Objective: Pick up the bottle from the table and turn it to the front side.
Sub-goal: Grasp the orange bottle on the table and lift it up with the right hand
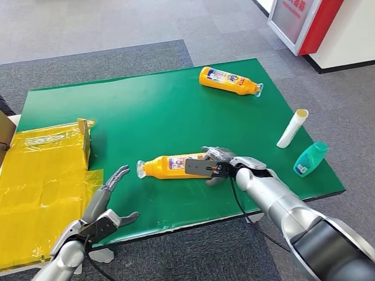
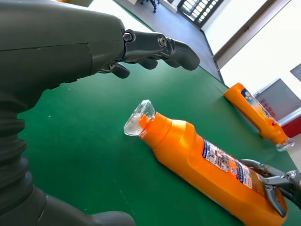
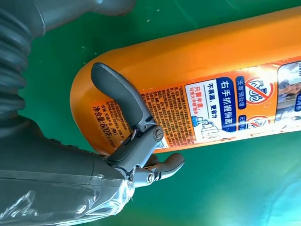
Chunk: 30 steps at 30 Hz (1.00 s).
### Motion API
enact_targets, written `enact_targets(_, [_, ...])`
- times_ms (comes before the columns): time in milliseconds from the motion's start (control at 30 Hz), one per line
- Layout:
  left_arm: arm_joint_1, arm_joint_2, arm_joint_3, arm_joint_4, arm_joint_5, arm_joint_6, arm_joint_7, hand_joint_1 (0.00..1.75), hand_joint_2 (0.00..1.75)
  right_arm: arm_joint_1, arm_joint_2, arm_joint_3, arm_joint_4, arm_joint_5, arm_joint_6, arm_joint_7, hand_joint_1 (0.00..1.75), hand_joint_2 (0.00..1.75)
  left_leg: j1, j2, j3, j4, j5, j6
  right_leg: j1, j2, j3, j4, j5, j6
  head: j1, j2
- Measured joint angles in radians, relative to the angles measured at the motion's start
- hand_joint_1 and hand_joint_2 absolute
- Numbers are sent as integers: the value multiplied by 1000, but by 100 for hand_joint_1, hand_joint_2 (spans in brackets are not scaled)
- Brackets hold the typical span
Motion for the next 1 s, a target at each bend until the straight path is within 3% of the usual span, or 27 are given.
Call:
enact_targets(67, [-1, 0, 0, 1, 0, 0, 0, 0, 175, 0, 2, 0, 1, -3, -1, 0, 0, 175, 0, 0, 0, 0, 0, 0, 0, 0, 0, 0, 0, 0, 0, 0])
enact_targets(200, [-1, -1, 0, 3, 0, 0, 0, 0, 175, 0, 5, 0, 4, -7, -6, 0, 175, 175, 0, 0, 0, 0, 0, 0, 0, 0, 0, 0, 0, 0, 0, 0])
enact_targets(1000, [-2, -4, -1, 5, 3, 1, -3, 0, 175, 0, 5, 3, 6, 4, -69, -12, 175, 175, 0, 0, -1, 0, 1, 0, 0, 0, 0, 0, 1, 0, 0, 0])
